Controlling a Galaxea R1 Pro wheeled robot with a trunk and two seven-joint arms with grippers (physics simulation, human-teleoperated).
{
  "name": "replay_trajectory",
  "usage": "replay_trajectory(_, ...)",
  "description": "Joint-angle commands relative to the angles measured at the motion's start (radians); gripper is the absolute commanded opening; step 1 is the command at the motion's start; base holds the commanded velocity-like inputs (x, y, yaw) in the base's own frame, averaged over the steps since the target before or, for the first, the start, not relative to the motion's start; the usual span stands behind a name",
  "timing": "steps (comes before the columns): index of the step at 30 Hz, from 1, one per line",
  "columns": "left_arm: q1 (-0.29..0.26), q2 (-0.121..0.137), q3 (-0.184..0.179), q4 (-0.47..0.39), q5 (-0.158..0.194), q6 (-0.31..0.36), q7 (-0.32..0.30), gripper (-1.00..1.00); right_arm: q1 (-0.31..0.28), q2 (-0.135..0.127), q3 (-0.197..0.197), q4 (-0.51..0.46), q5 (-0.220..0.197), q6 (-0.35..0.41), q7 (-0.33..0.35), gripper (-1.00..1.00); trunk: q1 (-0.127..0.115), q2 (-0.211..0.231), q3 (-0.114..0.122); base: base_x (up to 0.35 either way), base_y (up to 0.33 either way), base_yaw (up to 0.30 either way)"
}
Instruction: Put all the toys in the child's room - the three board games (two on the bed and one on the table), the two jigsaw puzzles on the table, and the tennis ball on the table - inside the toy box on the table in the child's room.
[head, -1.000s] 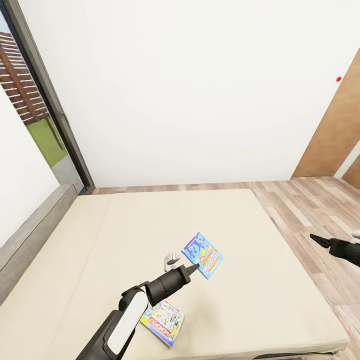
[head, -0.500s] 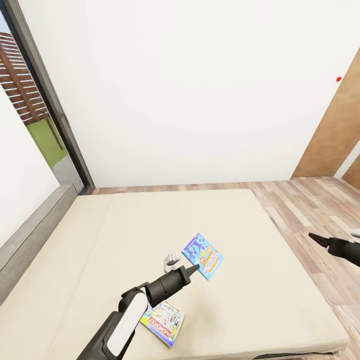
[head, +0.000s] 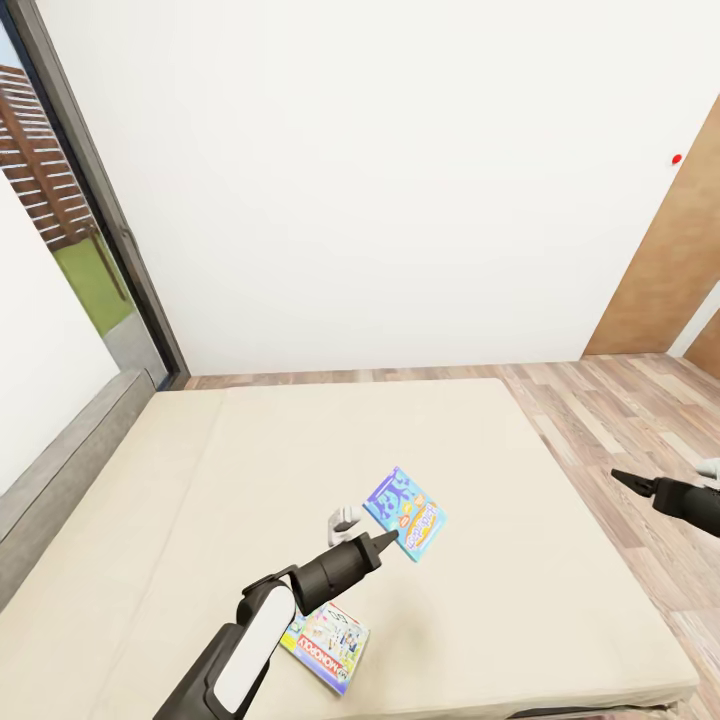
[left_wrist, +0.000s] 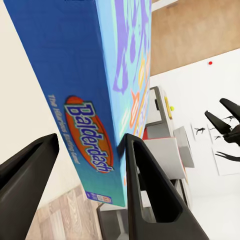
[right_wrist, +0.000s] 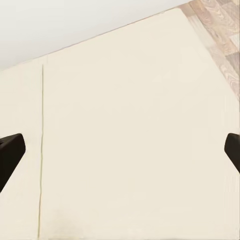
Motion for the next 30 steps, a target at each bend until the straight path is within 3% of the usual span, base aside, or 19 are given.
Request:
replay_trajectory(1, -0.001, 0.000, 0.001, 0.000, 0.008, 0.007, 0.001, -1.00, -0.001, -0.001, -0.001, 0.000, -0.007, 0.015, 0.018, 1.00, 0.001, -0.002, -0.002, 0.000, 0.000, -0.003)
replay_trajectory(2, -0.001, 0.001, 0.001, 0.001, 0.009, 0.007, 0.001, -1.00, -0.001, -0.002, -0.001, 0.000, -0.006, 0.021, 0.038, 1.00, 0.001, -0.002, -0.002, 0.000, 0.000, -0.002)
replay_trajectory(3, -0.001, 0.002, 0.001, 0.002, 0.010, 0.007, -0.001, -1.00, 0.000, -0.003, -0.001, 0.001, 0.000, 0.035, 0.113, 1.00, 0.001, -0.002, -0.002, 0.000, 0.000, 0.000)
replay_trajectory(16, 0.001, 0.004, 0.001, -0.005, 0.015, 0.007, -0.003, -1.00, 0.005, -0.005, 0.010, 0.005, -0.003, 0.073, 0.171, 1.00, 0.001, -0.002, -0.002, 0.000, 0.000, -0.035)
replay_trajectory(20, 0.002, 0.004, 0.000, -0.007, 0.016, 0.007, -0.004, -1.00, 0.013, -0.002, 0.040, 0.012, -0.003, 0.073, 0.226, 1.00, 0.001, -0.002, -0.002, 0.000, 0.000, -0.061)
replay_trajectory(23, 0.003, 0.005, -0.003, -0.010, 0.017, 0.007, -0.013, -1.00, 0.023, -0.001, 0.091, 0.017, -0.004, 0.073, 0.287, 1.00, 0.001, -0.002, -0.002, 0.000, 0.000, -0.033)
replay_trajectory(30, 0.003, 0.010, -0.006, -0.005, 0.013, 0.007, -0.070, -1.00, 0.032, -0.009, 0.135, 0.021, -0.004, 0.073, 0.349, 1.00, 0.001, -0.002, -0.002, 0.000, 0.000, -0.015)
